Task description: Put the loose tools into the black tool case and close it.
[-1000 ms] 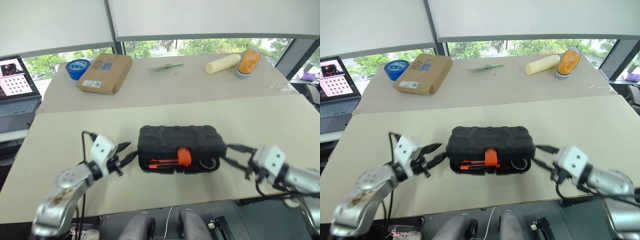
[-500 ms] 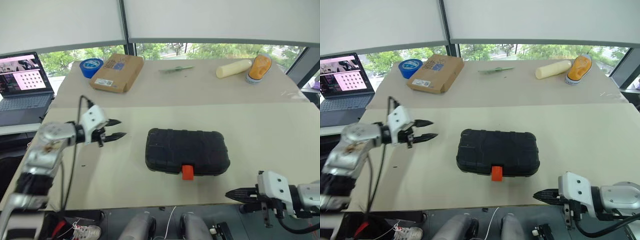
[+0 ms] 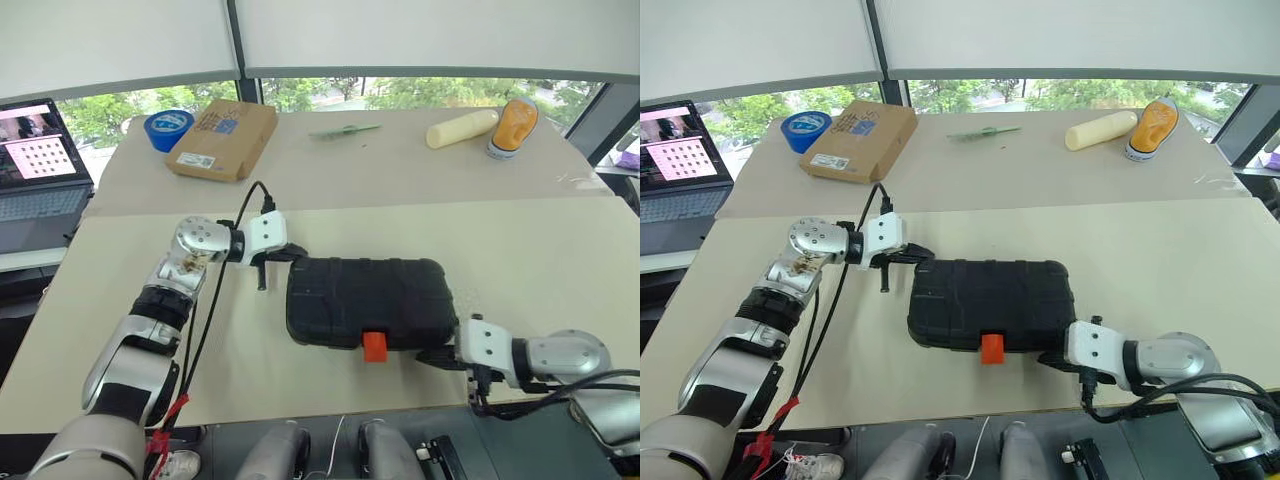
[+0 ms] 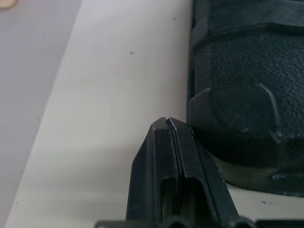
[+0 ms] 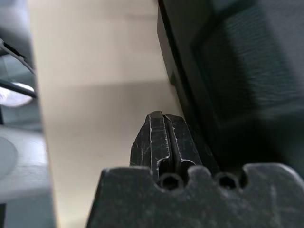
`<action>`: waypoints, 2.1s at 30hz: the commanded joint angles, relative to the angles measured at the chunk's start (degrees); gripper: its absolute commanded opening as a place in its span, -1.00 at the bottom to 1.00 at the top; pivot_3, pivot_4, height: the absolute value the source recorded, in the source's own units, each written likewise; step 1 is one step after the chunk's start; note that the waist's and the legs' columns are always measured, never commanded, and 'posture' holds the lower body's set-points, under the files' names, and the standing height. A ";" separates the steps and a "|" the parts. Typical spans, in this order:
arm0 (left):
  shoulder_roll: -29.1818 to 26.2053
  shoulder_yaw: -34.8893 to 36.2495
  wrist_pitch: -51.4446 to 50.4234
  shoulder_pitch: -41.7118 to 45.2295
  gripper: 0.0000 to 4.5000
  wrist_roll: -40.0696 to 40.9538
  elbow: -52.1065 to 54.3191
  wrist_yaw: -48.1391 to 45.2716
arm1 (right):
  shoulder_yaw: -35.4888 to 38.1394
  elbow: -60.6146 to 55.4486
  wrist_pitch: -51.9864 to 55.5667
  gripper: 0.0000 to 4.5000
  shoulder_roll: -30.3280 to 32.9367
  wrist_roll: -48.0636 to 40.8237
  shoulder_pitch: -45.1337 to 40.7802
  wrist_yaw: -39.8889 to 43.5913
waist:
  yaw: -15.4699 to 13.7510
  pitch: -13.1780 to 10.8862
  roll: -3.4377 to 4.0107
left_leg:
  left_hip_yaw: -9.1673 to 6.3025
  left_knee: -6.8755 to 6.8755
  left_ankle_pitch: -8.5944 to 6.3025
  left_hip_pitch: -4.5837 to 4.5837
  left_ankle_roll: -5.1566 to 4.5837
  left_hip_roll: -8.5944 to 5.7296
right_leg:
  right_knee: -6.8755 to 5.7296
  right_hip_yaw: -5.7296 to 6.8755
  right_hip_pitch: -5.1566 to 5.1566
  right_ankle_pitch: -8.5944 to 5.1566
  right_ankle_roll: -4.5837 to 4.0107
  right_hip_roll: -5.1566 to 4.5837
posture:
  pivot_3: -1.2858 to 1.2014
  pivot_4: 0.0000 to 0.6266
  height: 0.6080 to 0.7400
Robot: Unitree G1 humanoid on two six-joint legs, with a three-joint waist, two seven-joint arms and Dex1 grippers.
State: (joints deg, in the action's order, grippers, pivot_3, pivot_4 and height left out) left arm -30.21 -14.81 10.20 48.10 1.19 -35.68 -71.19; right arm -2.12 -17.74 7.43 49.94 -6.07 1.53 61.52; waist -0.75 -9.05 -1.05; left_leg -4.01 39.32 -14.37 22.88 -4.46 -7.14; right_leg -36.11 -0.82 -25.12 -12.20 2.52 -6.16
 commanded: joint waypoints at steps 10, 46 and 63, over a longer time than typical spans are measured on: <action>2.76 4.35 -22.12 -0.32 -0.98 13.21 24.69 -3.30 | 6.09 8.76 1.58 -1.00 0.09 -0.21 -7.63 -5.37 | -0.84 -0.02 0.04 | -0.15 0.54 -0.02 0.41 -0.05 -0.04 | -0.12 0.09 -0.15 0.05 0.08 0.06 | 0.03 -0.52 0.92; 11.76 -11.96 -4.97 0.16 -0.98 -2.26 15.87 -1.75 | -2.43 -2.10 9.94 -1.00 -3.26 -1.38 -3.34 -9.81 | -0.49 0.12 0.28 | -0.08 0.52 -0.17 -0.20 -0.28 -0.02 | 0.02 0.01 0.50 0.08 0.17 0.05 | 0.03 -0.52 0.92; 13.81 -15.15 2.02 -0.36 -0.98 -6.73 11.53 -2.34 | 6.63 -14.15 13.88 -1.00 -6.41 -9.56 -3.96 -11.80 | 0.03 0.24 0.48 | -0.08 0.45 -0.22 -0.33 -0.36 0.00 | 0.01 -0.02 0.58 0.08 0.17 0.08 | 0.03 -0.52 0.92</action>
State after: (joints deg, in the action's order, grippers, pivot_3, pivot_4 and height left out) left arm -17.16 -26.38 11.37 49.58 -3.24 -22.08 -73.22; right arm 2.81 -28.56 21.10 43.22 -13.73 -1.22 49.97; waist -0.73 -8.81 -0.58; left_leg -4.09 39.76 -14.61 22.44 -4.86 -7.15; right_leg -36.07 -0.82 -24.40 -12.13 2.71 -6.09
